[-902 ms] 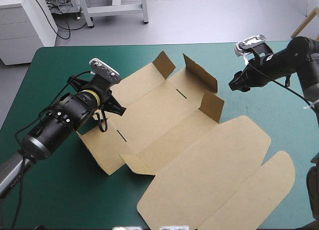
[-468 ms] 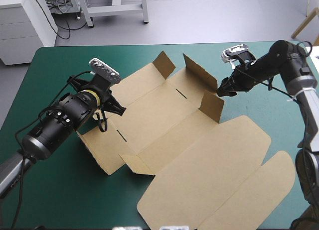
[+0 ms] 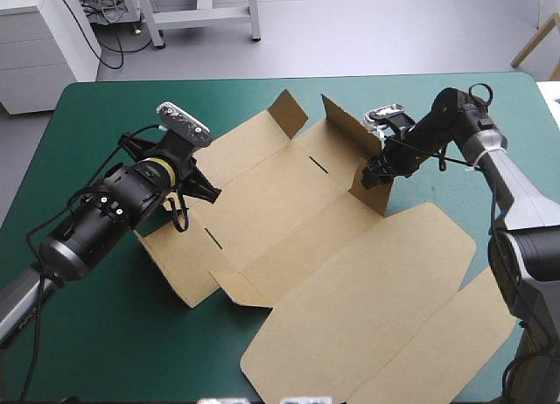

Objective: Fold the box

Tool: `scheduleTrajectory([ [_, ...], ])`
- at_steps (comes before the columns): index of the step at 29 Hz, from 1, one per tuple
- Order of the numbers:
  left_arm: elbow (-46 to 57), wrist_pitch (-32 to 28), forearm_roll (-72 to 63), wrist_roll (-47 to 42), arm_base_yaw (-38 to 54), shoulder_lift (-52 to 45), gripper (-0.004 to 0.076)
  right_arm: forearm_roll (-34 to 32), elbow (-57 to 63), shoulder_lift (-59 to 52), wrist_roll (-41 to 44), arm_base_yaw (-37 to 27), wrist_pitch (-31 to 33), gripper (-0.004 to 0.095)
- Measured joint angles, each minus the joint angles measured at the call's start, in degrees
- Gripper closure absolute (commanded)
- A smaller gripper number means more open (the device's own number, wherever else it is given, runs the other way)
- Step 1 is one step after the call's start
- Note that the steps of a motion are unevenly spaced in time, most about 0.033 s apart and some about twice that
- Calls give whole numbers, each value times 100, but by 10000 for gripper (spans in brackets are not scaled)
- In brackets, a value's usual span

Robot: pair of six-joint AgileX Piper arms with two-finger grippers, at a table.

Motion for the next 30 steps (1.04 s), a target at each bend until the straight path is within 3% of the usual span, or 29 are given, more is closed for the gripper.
scheduleTrajectory([
  [17, 0, 0, -5, 0, 0, 0, 734, 103, 0, 368, -7, 49, 15, 394],
  [22, 0, 4, -11, 0, 0, 0, 734, 109, 0, 426, -73, 230, 45, 573],
  [28, 0, 16, -19, 0, 0, 0, 734, 118, 0, 426, -92, 284, 20, 930],
  [30, 0, 22, -19, 0, 0, 0, 734, 72, 0, 426, -92, 284, -12, 926],
])
